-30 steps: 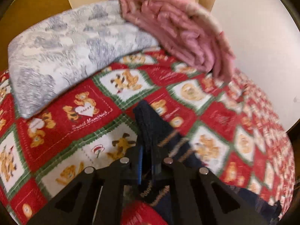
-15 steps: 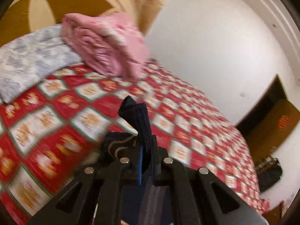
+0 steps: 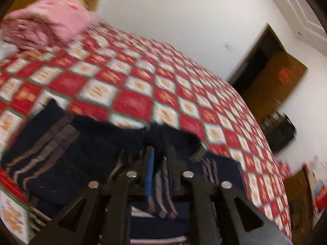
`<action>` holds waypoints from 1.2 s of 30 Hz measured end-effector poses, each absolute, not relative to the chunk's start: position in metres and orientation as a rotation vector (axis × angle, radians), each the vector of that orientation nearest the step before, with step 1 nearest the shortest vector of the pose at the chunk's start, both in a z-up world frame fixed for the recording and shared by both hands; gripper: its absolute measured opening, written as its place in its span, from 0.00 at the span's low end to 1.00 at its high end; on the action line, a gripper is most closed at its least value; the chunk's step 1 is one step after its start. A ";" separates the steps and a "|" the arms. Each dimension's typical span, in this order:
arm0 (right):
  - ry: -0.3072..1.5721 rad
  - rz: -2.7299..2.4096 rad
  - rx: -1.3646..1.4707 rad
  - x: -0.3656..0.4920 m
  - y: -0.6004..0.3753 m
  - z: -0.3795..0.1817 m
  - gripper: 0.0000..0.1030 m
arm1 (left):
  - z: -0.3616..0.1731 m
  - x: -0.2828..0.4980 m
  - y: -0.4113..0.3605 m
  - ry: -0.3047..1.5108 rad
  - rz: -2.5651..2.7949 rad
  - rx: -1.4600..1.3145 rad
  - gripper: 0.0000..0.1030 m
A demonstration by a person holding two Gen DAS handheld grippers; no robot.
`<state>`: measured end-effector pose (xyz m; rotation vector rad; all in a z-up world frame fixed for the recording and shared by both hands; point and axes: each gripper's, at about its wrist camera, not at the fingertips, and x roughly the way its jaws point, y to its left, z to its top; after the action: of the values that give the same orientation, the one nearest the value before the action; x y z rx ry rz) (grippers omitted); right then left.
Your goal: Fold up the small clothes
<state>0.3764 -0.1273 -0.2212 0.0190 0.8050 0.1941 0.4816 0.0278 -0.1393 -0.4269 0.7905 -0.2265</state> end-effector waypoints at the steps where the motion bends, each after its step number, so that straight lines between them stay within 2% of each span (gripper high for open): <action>1: 0.804 0.203 0.039 0.376 -0.130 -0.221 0.69 | -0.141 0.478 0.024 0.799 -0.243 -0.402 0.27; 3: 0.800 0.225 0.089 0.377 -0.137 -0.221 0.69 | -0.139 0.463 0.026 0.771 -0.247 -0.334 0.51; 6: 0.788 0.243 0.135 0.376 -0.142 -0.220 0.69 | -0.133 0.435 0.038 0.689 -0.218 -0.233 0.68; 9: 0.749 0.261 0.171 0.372 -0.147 -0.215 0.69 | -0.136 0.417 0.059 0.614 -0.108 -0.104 0.79; 14: 0.669 0.311 0.241 0.361 -0.156 -0.204 0.69 | -0.168 0.408 0.137 0.597 0.203 -0.019 0.82; 18: 0.744 0.380 0.352 0.372 -0.155 -0.206 0.68 | -0.195 0.410 0.201 0.660 0.290 -0.196 0.82; 20: 0.790 0.399 0.428 0.383 -0.152 -0.208 0.64 | -0.210 0.414 0.219 0.701 0.261 -0.317 0.82; 26: 0.848 0.403 0.393 0.423 -0.112 -0.195 0.56 | -0.216 0.416 0.220 0.719 0.233 -0.367 0.85; 29: 0.922 0.340 0.368 0.445 -0.096 -0.199 0.53 | -0.215 0.407 0.224 0.695 0.201 -0.398 0.91; 33: 0.971 0.349 0.422 0.463 -0.086 -0.211 0.50 | -0.219 0.403 0.236 0.677 0.180 -0.480 0.91; 36: 0.983 0.353 0.409 0.465 -0.076 -0.214 0.44 | -0.219 0.404 0.234 0.675 0.179 -0.475 0.91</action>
<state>0.4649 -0.0764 -0.2138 0.4091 0.9832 0.3533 0.4041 0.2336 -0.2191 -0.4754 0.6749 0.1789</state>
